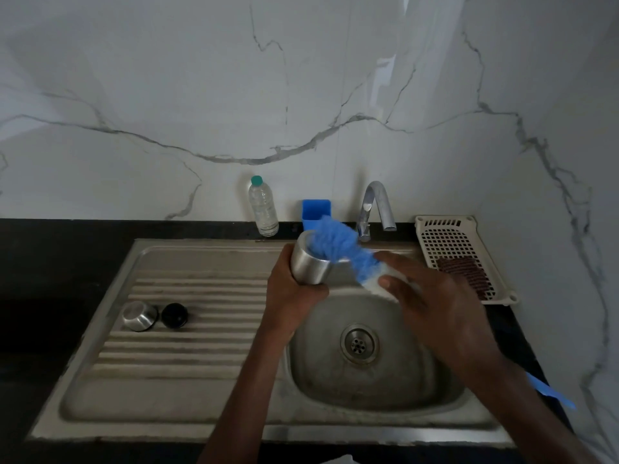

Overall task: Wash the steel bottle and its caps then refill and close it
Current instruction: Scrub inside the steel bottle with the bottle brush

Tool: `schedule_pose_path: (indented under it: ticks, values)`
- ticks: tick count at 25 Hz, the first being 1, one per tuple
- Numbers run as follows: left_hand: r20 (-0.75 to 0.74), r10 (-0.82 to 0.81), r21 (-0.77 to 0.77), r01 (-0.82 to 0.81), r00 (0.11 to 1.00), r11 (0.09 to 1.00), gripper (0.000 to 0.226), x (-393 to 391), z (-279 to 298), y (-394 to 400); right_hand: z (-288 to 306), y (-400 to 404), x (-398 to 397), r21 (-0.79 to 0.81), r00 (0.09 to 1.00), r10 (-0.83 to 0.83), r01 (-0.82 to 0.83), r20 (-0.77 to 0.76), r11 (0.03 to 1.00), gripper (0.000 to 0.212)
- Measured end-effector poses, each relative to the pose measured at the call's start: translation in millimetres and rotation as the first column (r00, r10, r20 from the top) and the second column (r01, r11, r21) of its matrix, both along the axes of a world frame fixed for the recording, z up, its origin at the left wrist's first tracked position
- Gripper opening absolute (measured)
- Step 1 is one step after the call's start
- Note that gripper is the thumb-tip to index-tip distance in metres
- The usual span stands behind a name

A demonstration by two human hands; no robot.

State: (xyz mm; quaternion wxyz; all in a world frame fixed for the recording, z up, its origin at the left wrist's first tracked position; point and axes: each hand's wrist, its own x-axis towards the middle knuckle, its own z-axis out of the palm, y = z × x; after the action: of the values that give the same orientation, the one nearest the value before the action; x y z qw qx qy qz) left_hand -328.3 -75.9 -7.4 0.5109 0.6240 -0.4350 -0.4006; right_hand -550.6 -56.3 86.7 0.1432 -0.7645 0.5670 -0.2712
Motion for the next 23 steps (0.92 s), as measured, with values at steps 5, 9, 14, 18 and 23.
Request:
schedule_pose_path:
  ticks: [5, 9, 14, 18, 23]
  values:
    - [0.018, -0.017, 0.013, 0.017, 1.0, 1.0, 0.083, 0, 0, -2, -4, -2, 8, 0.051, 0.997, 0.049, -0.052, 0.054, 0.997, 0.041]
    - [0.048, -0.027, 0.016, 0.027, 0.998, 1.0, 0.079, -2, -2, 2, -8, -6, -1, 0.084, 0.999, -0.002, -0.002, 0.051, 0.996, 0.039]
    - [0.011, -0.02, -0.005, 0.02, 1.0, 1.0, 0.081, 0, -3, 2, -5, 4, 10, 0.077, 0.995, 0.097, -0.1, 0.032, 0.992, 0.04]
    - [0.03, -0.036, -0.008, 0.036, 0.999, 0.999, 0.076, 0, 1, 7, -8, -11, 6, 0.068, 0.998, 0.03, -0.033, 0.047, 0.997, 0.043]
    - [-0.075, -0.036, 0.028, 0.038, 0.997, 0.999, 0.077, 8, 9, 11, -15, 11, 7, 0.024, 0.997, 0.067, -0.068, 0.044, 0.997, 0.043]
